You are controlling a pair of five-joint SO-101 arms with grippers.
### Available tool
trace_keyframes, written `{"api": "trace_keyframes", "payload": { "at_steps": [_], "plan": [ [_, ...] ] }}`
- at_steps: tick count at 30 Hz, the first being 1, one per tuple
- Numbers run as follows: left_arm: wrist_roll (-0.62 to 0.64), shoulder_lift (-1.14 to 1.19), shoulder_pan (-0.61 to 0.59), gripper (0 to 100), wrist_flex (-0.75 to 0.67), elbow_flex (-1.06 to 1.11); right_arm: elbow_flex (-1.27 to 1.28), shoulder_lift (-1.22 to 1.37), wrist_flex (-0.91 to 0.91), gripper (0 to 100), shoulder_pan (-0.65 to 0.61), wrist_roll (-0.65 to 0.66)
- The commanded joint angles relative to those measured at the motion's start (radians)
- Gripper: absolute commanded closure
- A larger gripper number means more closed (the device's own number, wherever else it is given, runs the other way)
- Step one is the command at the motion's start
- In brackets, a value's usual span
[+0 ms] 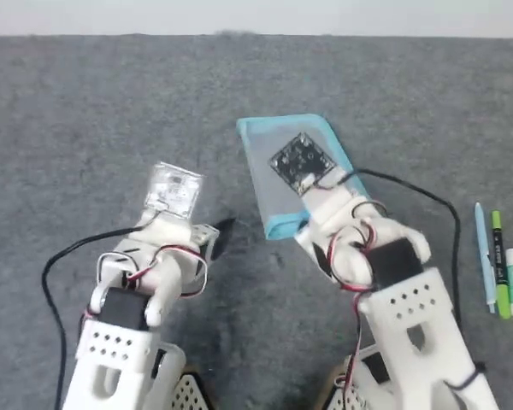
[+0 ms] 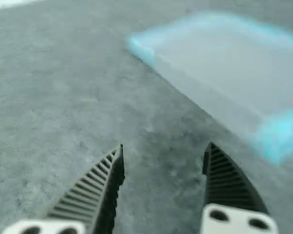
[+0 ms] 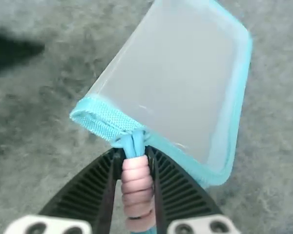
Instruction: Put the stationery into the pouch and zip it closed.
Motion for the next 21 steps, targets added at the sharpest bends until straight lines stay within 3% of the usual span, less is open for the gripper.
{"api": "trace_keyframes", "payload": {
  "at_steps": [1, 14, 21],
  "plan": [
    [-0.011, -0.026, 0.04, 75, 0.092, -0.147, -0.127, 0.079, 0.028, 99.2, -0.051, -0.058],
    [-0.034, -0.017, 0.041, 70, 0.11, -0.147, -0.21, 0.111, 0.038, 99.2, -0.124, -0.094],
    [-0.035, -0.015, 0.032, 70, -0.037, -0.05, -0.219, 0.102, 0.111, 99.2, -0.177, -0.091]
  ]
}}
